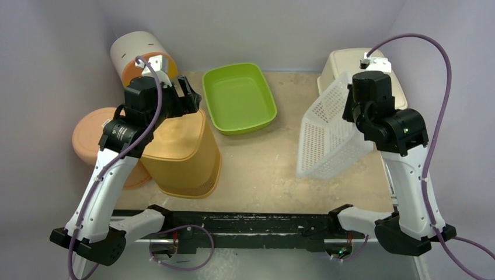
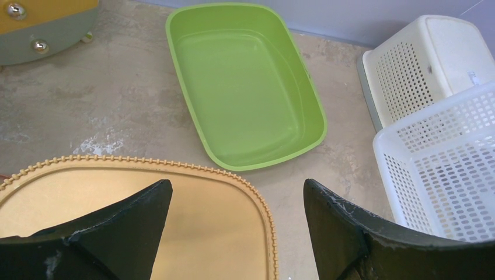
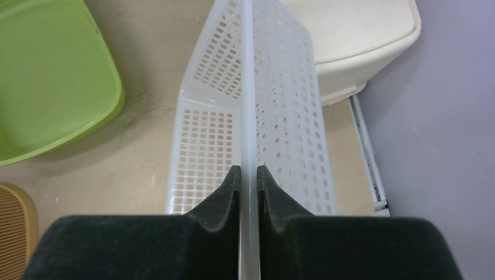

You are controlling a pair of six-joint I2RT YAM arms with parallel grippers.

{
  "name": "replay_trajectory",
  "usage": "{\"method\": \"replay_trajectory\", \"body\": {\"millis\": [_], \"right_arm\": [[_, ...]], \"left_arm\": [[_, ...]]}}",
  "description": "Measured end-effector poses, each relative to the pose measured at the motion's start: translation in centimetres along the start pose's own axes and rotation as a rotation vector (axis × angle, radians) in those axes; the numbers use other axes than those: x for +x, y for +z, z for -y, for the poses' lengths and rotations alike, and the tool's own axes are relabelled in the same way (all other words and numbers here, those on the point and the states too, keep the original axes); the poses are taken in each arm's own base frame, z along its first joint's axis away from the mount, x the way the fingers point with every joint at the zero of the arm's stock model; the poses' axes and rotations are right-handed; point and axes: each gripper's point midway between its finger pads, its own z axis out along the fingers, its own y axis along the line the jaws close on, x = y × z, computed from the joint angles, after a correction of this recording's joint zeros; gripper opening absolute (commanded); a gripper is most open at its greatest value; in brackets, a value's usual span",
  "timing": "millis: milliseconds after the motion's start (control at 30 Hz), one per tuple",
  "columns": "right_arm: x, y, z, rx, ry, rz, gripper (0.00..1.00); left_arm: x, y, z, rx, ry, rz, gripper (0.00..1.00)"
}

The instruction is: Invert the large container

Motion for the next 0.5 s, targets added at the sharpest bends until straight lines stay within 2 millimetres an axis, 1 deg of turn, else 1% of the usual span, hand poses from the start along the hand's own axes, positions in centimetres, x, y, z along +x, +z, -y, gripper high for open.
{"method": "replay_trajectory", "body": {"millis": [100, 233, 333, 500], "right_arm": [[0.1, -0.3, 0.4, 0.002, -0.023, 0.002, 0.0], [1.3, 0.9, 0.1, 0.021, -0.082, -0.045, 0.0], [2.7, 2.4, -0.9, 0.016, -0.132, -0.1, 0.0], [4.4, 4.7, -3.1, 0.0, -0.196, -0.158, 0.0]], "left_arm": [[-0.2, -0.4, 0.1, 0.006, -0.007, 0.009, 0.8], [-0.3, -0.6, 0.1, 0.009, -0.01, 0.015, 0.8], [-0.3, -0.7, 0.1, 0.009, -0.01, 0.016, 0.8], [-0.3, -0.7, 0.2, 0.01, -0.017, 0.015, 0.8]]}}
